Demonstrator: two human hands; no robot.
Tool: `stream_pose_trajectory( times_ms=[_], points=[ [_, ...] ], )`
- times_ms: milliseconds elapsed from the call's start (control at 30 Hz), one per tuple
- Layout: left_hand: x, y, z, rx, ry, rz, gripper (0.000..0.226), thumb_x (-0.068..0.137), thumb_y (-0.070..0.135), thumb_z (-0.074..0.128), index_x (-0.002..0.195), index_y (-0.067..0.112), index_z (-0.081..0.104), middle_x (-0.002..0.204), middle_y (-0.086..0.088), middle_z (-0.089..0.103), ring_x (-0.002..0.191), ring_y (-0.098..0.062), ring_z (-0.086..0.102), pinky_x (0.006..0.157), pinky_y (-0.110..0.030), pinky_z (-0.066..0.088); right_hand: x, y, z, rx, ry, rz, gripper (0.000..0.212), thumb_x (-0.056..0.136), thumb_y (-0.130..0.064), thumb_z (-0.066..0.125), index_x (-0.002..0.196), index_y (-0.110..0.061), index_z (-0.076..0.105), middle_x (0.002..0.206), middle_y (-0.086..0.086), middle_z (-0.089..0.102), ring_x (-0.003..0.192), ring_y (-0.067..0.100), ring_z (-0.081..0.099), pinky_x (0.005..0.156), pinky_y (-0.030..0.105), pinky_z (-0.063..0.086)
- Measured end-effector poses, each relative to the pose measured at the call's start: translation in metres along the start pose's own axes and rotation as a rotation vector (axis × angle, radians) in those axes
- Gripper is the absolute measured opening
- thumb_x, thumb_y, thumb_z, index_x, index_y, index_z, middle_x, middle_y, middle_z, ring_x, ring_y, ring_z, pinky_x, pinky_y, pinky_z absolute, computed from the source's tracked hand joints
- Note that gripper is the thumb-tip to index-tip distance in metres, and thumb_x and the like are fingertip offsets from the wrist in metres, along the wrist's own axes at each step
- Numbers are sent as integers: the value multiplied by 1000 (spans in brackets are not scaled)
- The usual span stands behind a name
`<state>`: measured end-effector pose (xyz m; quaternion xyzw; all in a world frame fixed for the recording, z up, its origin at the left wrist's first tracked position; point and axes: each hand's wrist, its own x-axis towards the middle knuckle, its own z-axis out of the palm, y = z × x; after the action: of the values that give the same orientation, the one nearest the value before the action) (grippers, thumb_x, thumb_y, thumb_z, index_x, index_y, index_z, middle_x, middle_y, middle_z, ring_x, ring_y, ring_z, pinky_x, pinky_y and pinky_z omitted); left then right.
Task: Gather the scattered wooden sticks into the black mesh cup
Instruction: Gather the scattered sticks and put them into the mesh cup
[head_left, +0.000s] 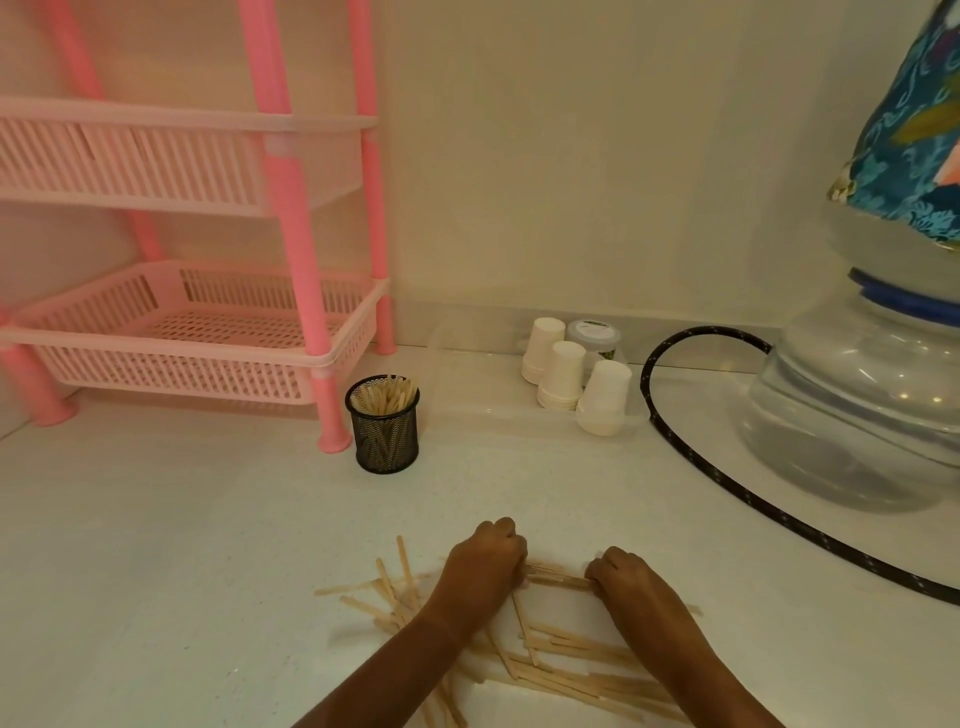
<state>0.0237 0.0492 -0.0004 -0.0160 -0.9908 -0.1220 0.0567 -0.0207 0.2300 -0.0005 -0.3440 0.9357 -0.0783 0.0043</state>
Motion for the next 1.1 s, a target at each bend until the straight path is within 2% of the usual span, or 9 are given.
stream_pose_trajectory(
  times_ms=[100, 200, 300, 533, 667, 733, 800, 900, 1100],
  points=[
    [2, 5, -5, 97, 15, 4, 17, 86, 21, 58, 97, 8, 62, 106, -7, 60, 95, -18, 56, 76, -27, 49, 0, 4, -1, -15, 1, 3, 30, 96, -12, 35, 122, -21, 46, 117, -2, 54, 102, 11, 49, 77, 20, 37],
    [0, 12, -12, 244, -25, 40, 31, 33, 30, 89, 47, 23, 62, 54, 9, 61, 47, 0, 55, 37, -10, 42, 1, 10, -5, -47, 25, 6, 29, 94, -13, 36, 120, -23, 46, 111, -3, 57, 96, 11, 51, 70, 20, 32],
    [3, 14, -7, 382, 47, 23, 37, 18, 27, 87, 37, 23, 57, 39, 9, 53, 36, 1, 48, 30, -10, 33, 0, 18, -11, 61, 85, 39, 23, 94, -17, 37, 110, -27, 49, 102, -7, 59, 86, 8, 51, 70, 20, 38],
    [6, 7, -5, 448, 39, 182, 33, 27, 28, 89, 48, 26, 63, 46, 13, 57, 46, 2, 52, 40, -8, 38, 7, 19, -34, 479, 260, 97, 14, 93, -14, 49, 86, -21, 59, 71, -7, 61, 62, 6, 55, 59, 13, 40],
    [11, -1, -5, 312, 38, 158, 26, 45, 33, 88, 61, 27, 68, 60, 13, 64, 57, 3, 58, 48, -10, 46, 11, 13, -44, 799, 350, 139, 27, 89, -6, 54, 80, -30, 60, 75, -5, 70, 74, 5, 65, 62, 0, 42],
    [14, -5, -8, 153, 43, 102, 13, 83, 18, 64, 96, 17, 65, 95, 0, 67, 86, -11, 60, 72, -20, 49, 16, 10, -47, 922, 388, 169, 25, 88, -3, 54, 86, -26, 63, 75, -8, 70, 74, -2, 66, 65, -2, 43],
    [20, -7, -11, -17, 14, 18, 22, 96, 10, 37, 111, 8, 52, 110, -11, 60, 92, -19, 54, 76, -29, 40, 23, 8, -50, 1022, 405, 191, 23, 88, -2, 54, 88, -22, 66, 76, -7, 70, 77, 1, 66, 71, 5, 47],
    [27, -7, -25, -219, 93, -69, 20, 97, 13, 37, 106, 7, 54, 106, -12, 65, 88, -20, 57, 75, -31, 42, 33, 4, -57, 1200, 411, 194, 22, 88, 1, 52, 91, -16, 66, 78, 1, 71, 81, 14, 67, 77, 20, 51],
    [32, -22, -56, -754, 420, -182, 14, 94, 1, 43, 89, 4, 56, 83, -6, 67, 82, -19, 60, 72, -18, 45, 56, -16, -69, 1502, 426, 136, 15, 87, 2, 50, 94, -5, 63, 78, 7, 67, 66, 4, 68, 68, 11, 55]
  ],
)
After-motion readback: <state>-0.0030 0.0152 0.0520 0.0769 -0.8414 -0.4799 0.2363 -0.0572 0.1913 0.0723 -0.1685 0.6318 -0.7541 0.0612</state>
